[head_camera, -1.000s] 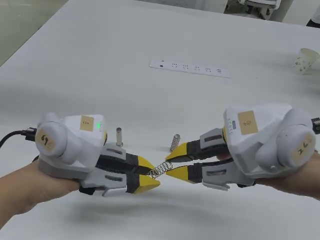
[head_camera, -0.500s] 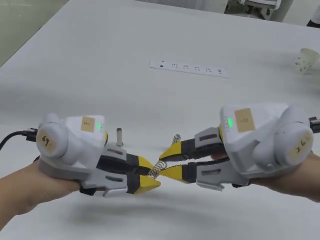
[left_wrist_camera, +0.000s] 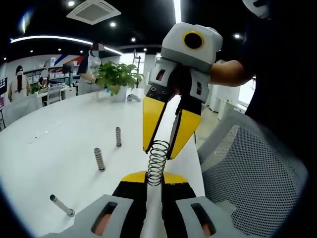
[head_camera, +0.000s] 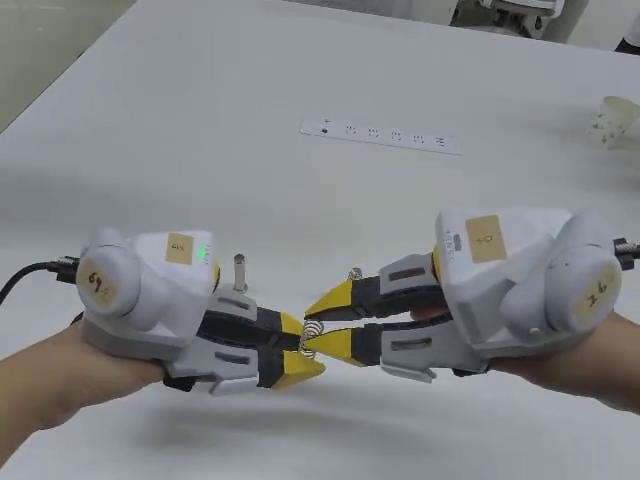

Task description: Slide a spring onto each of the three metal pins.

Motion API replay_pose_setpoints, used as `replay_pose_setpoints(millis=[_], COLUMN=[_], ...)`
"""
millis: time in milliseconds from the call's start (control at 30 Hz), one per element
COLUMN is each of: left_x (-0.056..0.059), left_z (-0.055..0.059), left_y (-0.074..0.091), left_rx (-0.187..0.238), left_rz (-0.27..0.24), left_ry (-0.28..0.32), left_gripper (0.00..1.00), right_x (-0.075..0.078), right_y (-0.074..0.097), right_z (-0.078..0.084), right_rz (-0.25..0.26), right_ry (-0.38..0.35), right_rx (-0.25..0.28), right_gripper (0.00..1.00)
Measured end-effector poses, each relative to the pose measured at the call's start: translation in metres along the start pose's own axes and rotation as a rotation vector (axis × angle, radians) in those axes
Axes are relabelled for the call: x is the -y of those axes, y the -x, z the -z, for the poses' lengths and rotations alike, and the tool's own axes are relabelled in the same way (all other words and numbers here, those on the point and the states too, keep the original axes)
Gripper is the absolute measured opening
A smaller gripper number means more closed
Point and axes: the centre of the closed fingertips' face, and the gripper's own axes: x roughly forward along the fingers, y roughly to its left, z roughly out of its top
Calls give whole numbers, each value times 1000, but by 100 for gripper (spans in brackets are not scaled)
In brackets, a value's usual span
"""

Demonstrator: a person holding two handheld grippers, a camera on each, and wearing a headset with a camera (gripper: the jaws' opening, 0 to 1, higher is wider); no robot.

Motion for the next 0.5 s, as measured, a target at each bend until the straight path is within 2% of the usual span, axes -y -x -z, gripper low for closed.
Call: replay_pose_setpoints(millis=[333, 500], left_x=[-2, -1], left_z=[-3, -1], left_y=[2, 2], left_rx=[19, 27], left_rz=[-14, -6], left_ry=[19, 39], left_gripper=[2, 4], right_x=[3, 1], right_y=[0, -1], right_z=[-3, -2], right_rz=[3, -5], right_ry=[26, 26], right_rx=[-14, -20], right_gripper=[7, 7])
